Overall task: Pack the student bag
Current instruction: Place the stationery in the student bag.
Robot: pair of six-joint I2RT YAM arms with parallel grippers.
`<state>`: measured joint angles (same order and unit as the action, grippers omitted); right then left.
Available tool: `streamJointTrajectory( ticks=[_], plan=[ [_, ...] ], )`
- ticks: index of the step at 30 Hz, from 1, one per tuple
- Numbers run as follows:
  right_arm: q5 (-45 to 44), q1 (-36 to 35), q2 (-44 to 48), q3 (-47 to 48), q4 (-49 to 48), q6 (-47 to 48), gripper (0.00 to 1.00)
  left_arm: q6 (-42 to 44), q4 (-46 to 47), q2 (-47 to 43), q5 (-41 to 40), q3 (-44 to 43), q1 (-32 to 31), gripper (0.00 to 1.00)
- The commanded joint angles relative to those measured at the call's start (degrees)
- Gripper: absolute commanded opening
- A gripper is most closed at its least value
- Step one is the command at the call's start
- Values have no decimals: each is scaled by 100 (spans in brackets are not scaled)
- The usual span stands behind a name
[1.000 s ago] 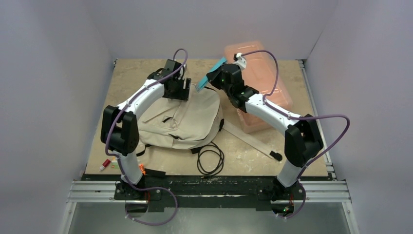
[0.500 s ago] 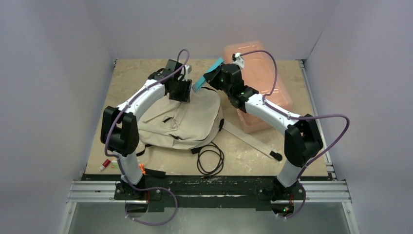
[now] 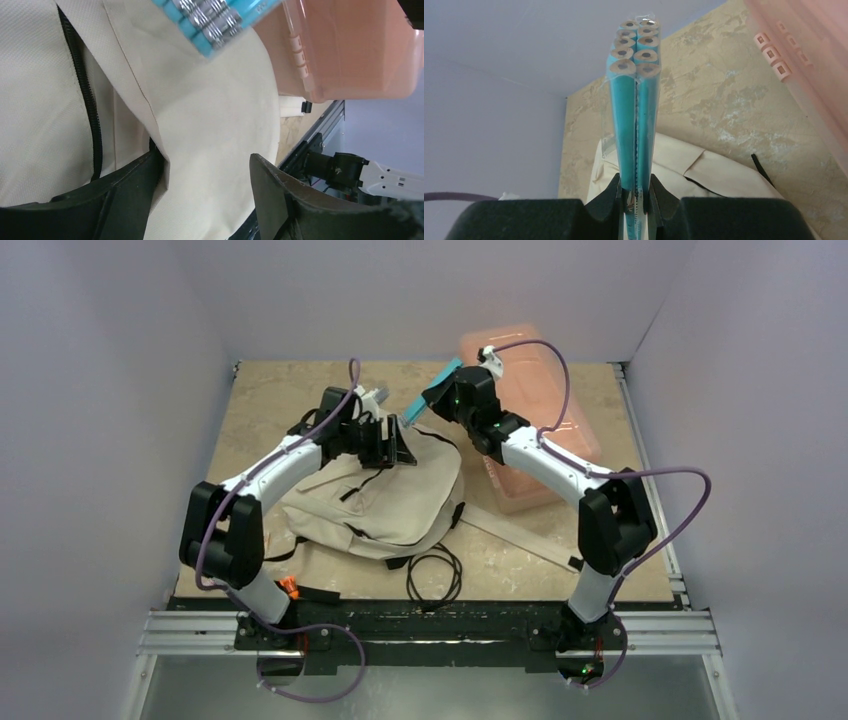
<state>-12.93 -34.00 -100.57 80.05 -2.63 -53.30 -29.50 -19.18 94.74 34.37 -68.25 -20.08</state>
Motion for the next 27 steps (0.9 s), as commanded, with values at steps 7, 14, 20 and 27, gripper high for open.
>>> streamJointTrajectory(
  ticks=[7,14,20,27],
  plan=[
    [53,23,-105,375,-15,155,0,785,-1107,-1180,-1577,-465,529,70],
    [157,22,-79,352,-55,171,0,1319,-928,-351,-2914,-992,425,71],
    [131,32,34,258,-75,227,0,1521,-1694,547,-3184,-1618,26,70],
    [121,41,89,123,-180,200,0,1447,-1179,341,-2840,-1100,-118,80]
  ],
)
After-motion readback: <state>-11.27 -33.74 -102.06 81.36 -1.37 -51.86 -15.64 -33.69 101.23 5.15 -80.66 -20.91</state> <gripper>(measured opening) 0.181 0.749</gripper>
